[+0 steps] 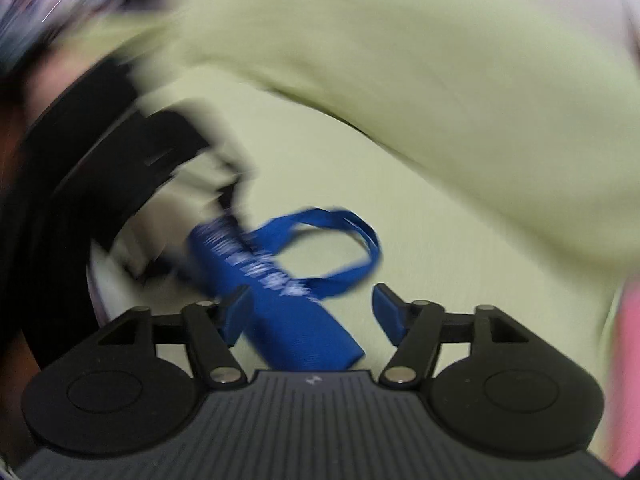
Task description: Fold shopping bag
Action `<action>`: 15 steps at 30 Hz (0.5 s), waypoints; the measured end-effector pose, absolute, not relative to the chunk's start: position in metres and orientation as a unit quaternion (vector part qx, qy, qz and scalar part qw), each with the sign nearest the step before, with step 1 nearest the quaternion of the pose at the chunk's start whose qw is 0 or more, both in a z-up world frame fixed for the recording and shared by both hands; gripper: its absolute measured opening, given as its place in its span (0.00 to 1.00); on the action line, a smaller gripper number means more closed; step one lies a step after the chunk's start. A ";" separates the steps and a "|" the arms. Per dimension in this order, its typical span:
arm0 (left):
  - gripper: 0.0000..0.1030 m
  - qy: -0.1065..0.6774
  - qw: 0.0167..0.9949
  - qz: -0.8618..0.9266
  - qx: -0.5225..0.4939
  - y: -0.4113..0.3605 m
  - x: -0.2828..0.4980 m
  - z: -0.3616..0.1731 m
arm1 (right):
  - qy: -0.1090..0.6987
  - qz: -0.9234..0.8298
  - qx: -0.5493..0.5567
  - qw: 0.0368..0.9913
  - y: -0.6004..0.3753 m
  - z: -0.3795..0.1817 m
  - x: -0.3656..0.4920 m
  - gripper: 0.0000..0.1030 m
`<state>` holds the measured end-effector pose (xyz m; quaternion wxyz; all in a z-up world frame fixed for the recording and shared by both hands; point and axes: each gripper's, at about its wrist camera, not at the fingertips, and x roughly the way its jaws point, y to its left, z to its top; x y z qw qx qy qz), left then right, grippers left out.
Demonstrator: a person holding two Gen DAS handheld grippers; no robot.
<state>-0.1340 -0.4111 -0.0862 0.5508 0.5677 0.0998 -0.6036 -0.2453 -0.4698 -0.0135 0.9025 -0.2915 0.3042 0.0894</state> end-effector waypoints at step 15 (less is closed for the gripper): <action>0.50 0.208 0.563 -0.645 0.474 -0.420 -0.100 -0.069 | 0.342 0.090 -0.339 0.872 -0.462 -0.062 -0.205 0.41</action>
